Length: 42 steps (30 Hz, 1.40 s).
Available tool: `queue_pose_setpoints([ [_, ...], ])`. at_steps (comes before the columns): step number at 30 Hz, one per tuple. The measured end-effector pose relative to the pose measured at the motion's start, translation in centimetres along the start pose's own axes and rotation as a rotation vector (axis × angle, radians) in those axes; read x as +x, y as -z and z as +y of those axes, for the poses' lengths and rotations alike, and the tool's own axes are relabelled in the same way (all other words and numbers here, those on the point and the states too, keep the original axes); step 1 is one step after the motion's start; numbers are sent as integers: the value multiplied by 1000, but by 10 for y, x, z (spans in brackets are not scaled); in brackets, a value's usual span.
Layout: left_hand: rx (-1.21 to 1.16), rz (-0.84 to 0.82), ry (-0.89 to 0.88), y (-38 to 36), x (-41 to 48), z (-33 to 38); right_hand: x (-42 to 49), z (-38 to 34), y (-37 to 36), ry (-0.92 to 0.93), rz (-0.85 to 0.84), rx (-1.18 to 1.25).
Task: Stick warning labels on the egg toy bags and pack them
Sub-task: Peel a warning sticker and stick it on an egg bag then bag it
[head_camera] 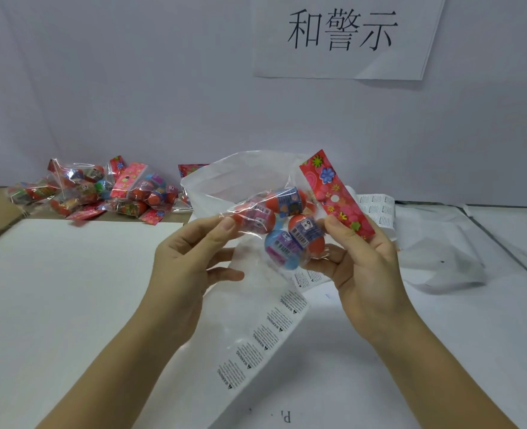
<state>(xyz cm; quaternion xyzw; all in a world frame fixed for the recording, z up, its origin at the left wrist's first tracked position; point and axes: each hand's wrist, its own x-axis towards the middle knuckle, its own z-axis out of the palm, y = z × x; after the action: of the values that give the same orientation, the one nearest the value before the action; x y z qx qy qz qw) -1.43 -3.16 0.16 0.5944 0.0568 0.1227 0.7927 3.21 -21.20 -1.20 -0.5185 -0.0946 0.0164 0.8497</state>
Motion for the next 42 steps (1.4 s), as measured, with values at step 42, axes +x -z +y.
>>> queue_pose_setpoints([
  [42,13,-85,-34,-7,-7,-9,2,-8,6,-42,32,-65],
])
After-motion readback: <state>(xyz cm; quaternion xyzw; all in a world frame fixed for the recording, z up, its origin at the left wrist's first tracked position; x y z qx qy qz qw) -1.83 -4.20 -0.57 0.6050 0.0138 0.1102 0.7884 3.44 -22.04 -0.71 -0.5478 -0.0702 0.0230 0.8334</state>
